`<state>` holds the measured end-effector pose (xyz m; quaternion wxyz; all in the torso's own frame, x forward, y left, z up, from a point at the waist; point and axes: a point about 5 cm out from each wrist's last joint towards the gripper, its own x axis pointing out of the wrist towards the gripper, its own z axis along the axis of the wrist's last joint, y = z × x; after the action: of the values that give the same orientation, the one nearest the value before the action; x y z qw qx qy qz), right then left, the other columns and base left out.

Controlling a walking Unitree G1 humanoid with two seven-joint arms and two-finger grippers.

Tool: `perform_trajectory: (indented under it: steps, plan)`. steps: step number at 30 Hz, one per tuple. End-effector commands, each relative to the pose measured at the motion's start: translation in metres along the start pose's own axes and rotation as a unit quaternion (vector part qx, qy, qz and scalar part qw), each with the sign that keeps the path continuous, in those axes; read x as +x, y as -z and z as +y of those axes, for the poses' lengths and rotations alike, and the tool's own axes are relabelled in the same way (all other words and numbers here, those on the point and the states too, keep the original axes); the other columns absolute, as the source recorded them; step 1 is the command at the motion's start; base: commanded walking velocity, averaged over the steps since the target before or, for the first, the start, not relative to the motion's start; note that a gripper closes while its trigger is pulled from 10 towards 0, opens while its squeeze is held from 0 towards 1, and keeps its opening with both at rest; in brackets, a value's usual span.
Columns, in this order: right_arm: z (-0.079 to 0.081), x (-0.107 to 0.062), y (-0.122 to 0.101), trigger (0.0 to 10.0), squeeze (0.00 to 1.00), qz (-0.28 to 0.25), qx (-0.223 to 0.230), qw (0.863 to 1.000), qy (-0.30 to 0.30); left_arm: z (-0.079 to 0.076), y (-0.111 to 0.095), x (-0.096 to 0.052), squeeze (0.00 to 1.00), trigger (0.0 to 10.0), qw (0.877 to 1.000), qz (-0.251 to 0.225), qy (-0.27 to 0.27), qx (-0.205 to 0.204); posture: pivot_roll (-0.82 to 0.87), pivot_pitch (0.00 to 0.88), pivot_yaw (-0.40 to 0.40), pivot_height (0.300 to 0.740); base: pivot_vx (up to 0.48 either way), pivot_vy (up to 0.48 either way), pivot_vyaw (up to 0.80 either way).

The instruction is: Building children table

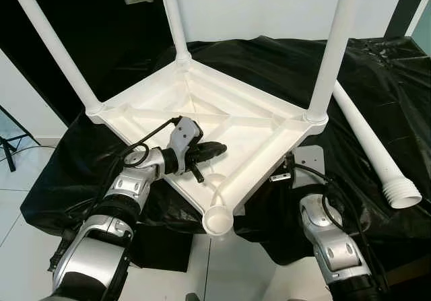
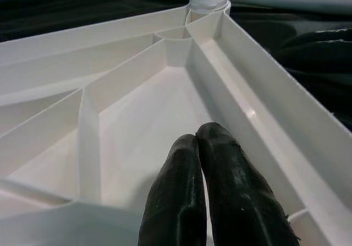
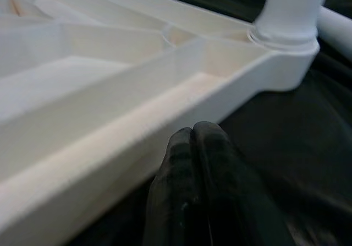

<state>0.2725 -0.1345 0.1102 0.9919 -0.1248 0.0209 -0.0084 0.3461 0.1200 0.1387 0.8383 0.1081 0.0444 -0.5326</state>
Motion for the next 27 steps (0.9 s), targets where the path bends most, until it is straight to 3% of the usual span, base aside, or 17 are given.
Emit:
perform_trajectory:
  steps: [1,4,5,7,11,12,13,14,15,18,21,22,23,27]
  plan:
    - [-0.002,-0.001,-0.001,10.0,0.0,0.002,-0.001,1.0,0.003,-0.011,0.001,-0.006,0.0,10.0,0.99,0.006,0.138,0.005,-0.15,0.0,0.101,0.74,0.0,0.0,0.0]
    - [-0.006,-0.003,0.002,10.0,0.0,0.007,0.0,1.0,0.008,-0.008,0.002,-0.012,0.0,10.0,0.99,0.011,0.142,0.012,-0.15,0.0,0.101,0.74,0.0,0.0,0.0]
    - [-0.008,-0.004,0.005,10.0,0.0,0.011,-0.002,1.0,0.011,-0.006,0.002,-0.019,0.07,10.0,0.988,0.017,0.156,0.013,-0.15,0.0,0.103,0.74,0.0,0.0,0.0]
    - [-0.011,-0.004,0.007,10.0,0.0,0.015,-0.003,1.0,0.016,-0.005,0.004,-0.028,0.41,10.0,0.984,0.029,0.175,0.016,-0.15,0.0,0.106,0.74,0.0,0.0,0.0]
    - [-0.012,-0.002,0.006,10.0,0.0,0.015,-0.002,1.0,0.019,-0.006,0.005,-0.026,0.38,10.0,0.985,0.03,0.169,0.025,-0.15,0.0,0.106,0.74,0.0,0.0,0.0]
    - [-0.013,-0.002,0.006,10.0,0.0,0.015,0.001,1.0,0.021,-0.008,0.006,-0.02,0.22,10.0,0.988,0.023,0.152,0.031,-0.15,0.0,0.105,0.74,0.0,0.0,0.0]
    - [-0.013,-0.002,0.006,10.0,0.0,0.015,0.001,1.0,0.021,-0.008,0.006,-0.02,0.22,10.0,0.988,0.023,0.152,0.031,-0.15,0.0,0.105,0.74,0.0,0.0,0.0]
    - [-0.013,-0.002,0.007,10.0,0.0,0.014,0.006,1.0,0.021,-0.011,0.005,-0.013,0.06,10.0,0.99,0.003,0.135,0.026,-0.15,0.0,0.104,0.74,0.0,0.0,0.0]
    - [-0.012,-0.003,0.007,10.0,0.0,0.014,0.01,1.0,0.019,-0.014,0.003,-0.006,0.0,10.0,0.992,-0.024,0.122,0.018,-0.15,0.0,0.102,0.74,0.0,0.0,0.0]
    - [-0.011,-0.004,0.008,10.0,0.0,0.015,0.013,1.0,0.017,-0.018,0.002,-0.002,0.0,10.0,0.991,-0.05,0.124,0.01,-0.15,0.0,0.099,0.74,0.0,0.0,0.0]
    - [-0.011,-0.005,0.009,10.0,0.0,0.017,0.016,1.0,0.016,-0.021,0.005,-0.006,0.0,10.0,0.987,-0.038,0.155,0.004,-0.15,0.0,0.095,0.74,0.0,0.0,0.0]
    - [-0.011,-0.005,0.009,10.0,0.0,0.017,0.017,1.0,0.016,-0.02,0.006,-0.011,0.41,10.0,0.984,-0.031,0.177,-0.003,-0.15,0.0,0.095,0.74,0.0,0.0,0.0]
    - [-0.011,-0.005,0.008,10.0,0.0,0.017,0.016,1.0,0.015,-0.017,0.006,-0.016,1.0,10.0,0.981,-0.028,0.19,-0.008,-0.15,0.0,0.094,0.74,0.0,0.0,0.0]
    - [-0.012,-0.005,0.008,10.0,0.0,0.017,0.015,1.0,0.015,-0.01,0.005,-0.023,1.0,10.0,0.981,-0.013,0.194,0.0,-0.16,0.0,0.095,0.74,0.0,0.0,0.0]
